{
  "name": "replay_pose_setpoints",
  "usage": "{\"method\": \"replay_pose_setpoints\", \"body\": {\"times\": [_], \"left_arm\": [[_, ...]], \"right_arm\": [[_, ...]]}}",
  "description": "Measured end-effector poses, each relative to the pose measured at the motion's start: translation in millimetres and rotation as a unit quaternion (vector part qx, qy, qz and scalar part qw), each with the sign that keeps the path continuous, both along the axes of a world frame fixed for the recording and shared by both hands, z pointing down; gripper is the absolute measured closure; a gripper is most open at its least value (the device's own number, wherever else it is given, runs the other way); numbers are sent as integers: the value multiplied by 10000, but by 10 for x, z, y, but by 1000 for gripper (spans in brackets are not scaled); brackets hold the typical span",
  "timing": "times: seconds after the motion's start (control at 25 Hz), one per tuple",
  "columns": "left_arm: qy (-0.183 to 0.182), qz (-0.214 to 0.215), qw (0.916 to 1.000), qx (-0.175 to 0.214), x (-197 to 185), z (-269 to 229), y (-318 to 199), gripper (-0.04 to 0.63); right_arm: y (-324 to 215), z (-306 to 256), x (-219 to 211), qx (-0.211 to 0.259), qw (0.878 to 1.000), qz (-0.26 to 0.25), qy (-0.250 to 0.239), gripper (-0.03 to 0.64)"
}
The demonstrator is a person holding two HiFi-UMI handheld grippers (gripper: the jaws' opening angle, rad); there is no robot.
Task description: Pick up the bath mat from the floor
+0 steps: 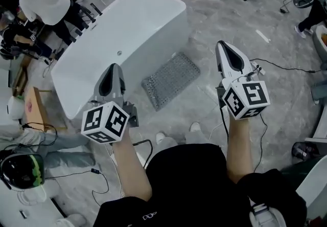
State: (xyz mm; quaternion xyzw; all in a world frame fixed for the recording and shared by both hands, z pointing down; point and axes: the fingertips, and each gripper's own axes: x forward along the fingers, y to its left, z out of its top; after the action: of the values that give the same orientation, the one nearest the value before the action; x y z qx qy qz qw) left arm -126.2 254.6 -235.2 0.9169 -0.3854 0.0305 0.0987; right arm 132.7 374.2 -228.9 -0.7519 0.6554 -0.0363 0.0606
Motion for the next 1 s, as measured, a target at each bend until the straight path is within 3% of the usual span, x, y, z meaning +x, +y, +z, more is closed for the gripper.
{"method": "replay_pose_setpoints", "body": {"times": [0.28,0.6,1.0], "left_arm": [[-45,-113,9999,-54,193,64,106,597],[113,-513,9982,-279,-79,214,33,597],[307,-1044,9906,-824,-370,780,-417,597]], "right_arm": [[54,-73,167,-18,9996,-250,145,611],[-134,82,-60,-295,9968,-700,235,611],[-707,357,-238,-772,9885,-1200,507,611]]}}
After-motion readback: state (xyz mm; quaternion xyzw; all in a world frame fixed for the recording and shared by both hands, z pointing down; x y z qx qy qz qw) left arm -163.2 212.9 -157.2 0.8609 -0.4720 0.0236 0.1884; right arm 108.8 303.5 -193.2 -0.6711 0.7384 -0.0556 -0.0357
